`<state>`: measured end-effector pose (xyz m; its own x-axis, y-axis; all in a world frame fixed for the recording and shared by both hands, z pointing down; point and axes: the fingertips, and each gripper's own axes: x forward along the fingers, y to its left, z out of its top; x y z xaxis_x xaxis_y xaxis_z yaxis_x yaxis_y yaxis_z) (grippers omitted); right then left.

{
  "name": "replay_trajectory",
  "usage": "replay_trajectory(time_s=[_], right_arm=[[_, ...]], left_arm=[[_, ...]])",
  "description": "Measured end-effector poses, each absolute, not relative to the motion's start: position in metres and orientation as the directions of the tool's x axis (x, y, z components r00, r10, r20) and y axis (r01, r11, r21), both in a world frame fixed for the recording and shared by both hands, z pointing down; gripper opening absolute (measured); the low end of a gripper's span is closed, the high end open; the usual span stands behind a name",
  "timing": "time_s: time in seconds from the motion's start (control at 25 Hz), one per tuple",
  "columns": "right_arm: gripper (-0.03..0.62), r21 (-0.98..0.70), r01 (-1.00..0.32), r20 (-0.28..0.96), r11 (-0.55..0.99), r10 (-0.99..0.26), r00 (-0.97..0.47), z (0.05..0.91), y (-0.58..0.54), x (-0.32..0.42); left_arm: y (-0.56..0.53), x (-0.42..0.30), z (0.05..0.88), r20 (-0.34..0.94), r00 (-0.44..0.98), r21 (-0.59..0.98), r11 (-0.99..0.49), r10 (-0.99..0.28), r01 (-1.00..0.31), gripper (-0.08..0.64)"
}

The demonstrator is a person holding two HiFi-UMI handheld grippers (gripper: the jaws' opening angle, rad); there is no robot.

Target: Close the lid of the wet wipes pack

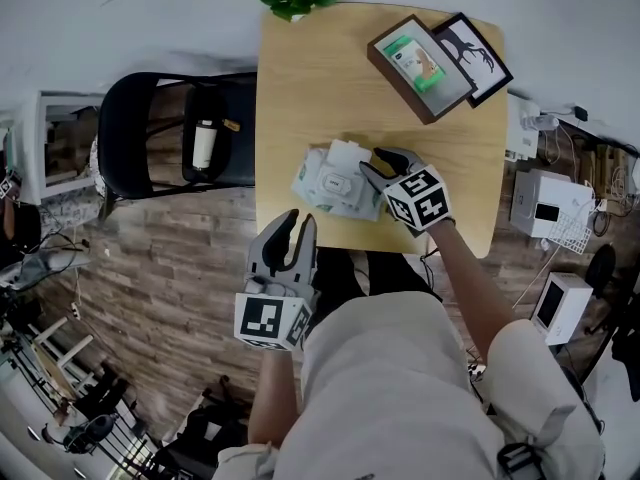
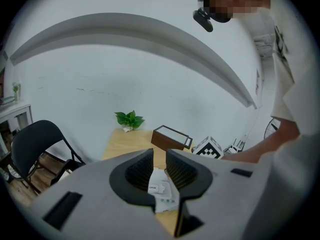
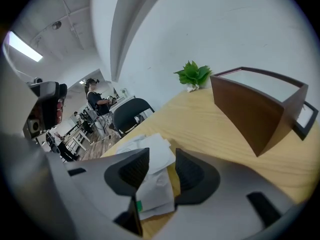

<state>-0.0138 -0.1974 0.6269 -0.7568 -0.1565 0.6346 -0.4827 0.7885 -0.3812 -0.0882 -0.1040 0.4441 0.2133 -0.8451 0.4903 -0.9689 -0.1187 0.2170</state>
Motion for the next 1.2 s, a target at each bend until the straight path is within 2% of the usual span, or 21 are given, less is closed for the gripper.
replay_trajectory(time_s=[0.68, 1.2], right_arm=[[0.155, -0.434, -0.473, 0.646, 0.766, -0.101, -0.757, 0.646, -0.197, -0.021], [0.155, -0.426, -0.478, 0.637, 0.768, -0.121, -0.761, 0.634, -0.196, -0.022]], left_arm=[[-0.093, -0.098, 0.445, 0.496, 0.162, 0.205, -0.066, -0.853, -0.976, 0.075], [-0.086, -0.104, 0.440, 0.484, 0.160, 0.205, -0.066, -0.860, -0.977, 0.075]])
